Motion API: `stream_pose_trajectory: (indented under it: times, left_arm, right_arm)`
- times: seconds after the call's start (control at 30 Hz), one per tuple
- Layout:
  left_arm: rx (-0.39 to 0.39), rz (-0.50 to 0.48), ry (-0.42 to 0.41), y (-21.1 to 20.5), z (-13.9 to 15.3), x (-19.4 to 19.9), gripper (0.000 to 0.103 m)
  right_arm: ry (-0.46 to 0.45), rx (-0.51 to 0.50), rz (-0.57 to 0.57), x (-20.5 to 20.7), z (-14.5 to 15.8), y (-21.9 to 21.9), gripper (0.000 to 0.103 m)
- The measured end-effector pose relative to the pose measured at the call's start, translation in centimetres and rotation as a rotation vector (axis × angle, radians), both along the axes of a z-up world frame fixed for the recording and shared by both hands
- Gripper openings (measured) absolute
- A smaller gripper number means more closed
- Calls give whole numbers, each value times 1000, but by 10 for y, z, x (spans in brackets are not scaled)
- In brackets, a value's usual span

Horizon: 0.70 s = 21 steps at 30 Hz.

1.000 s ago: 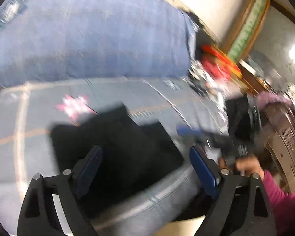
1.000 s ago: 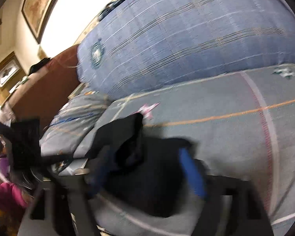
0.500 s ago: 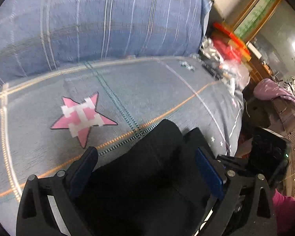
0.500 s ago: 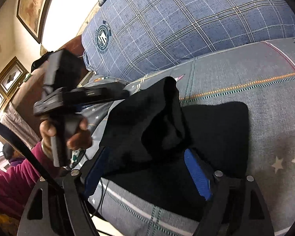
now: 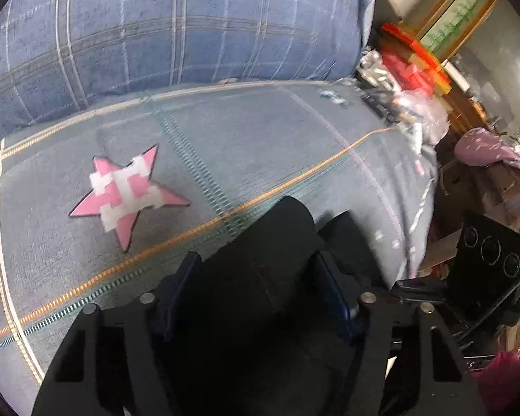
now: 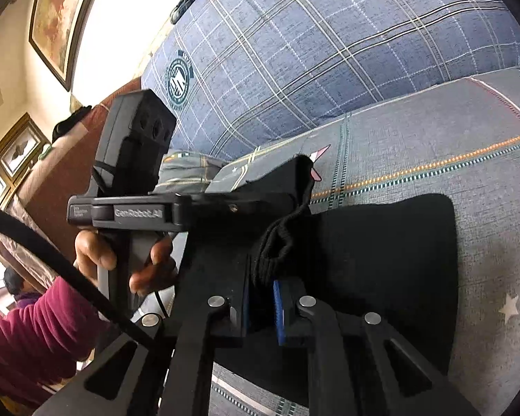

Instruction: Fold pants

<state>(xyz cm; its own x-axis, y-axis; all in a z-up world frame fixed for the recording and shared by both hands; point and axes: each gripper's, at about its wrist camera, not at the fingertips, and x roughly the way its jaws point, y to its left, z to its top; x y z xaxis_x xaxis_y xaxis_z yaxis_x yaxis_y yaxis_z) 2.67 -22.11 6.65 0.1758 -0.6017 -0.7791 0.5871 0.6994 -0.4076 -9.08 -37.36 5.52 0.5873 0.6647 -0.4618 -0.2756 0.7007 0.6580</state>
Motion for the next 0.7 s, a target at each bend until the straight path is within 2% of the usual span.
stream_pose_trajectory:
  times: [0.13, 0.23, 0.33, 0.4, 0.47, 0.53, 0.57, 0.6, 0.67, 0.7]
  left_arm:
    - [-20, -47, -105, -21, 38, -19, 66]
    - [-24, -72, -125, -44, 43, -30, 66]
    - [13, -57, -127, -60, 23, -34, 66]
    - [36, -23, -99, -65, 1, -30, 66]
    - [39, -1, -110, -62, -2, -32, 66]
    - [22, 10, -127, -53, 7, -35, 66]
    - [15, 20, -136, -47, 13, -37, 70]
    - [9, 33, -148, -41, 20, -38, 79]
    - [-14, 85, -192, -22, 38, -42, 90]
    - [-33, 112, -213, -10, 47, -45, 91]
  right_arm:
    - [-82, -9, -36, -25, 30, -18, 11]
    - [-100, -46, -115, -45, 41, -40, 11]
    - [-9, -56, -178, -53, 20, -58, 11]
    - [59, -94, -179, -50, 0, -59, 11]
    - [87, -176, -167, -47, -7, -50, 12]
    - [87, -201, -163, -46, 0, -49, 14]
    - [81, -245, -172, -47, 5, -50, 25]
    - [61, -297, -185, -48, 14, -51, 38]
    - [17, -348, -191, -51, 29, -55, 44]
    - [4, -351, -198, -52, 35, -56, 45]
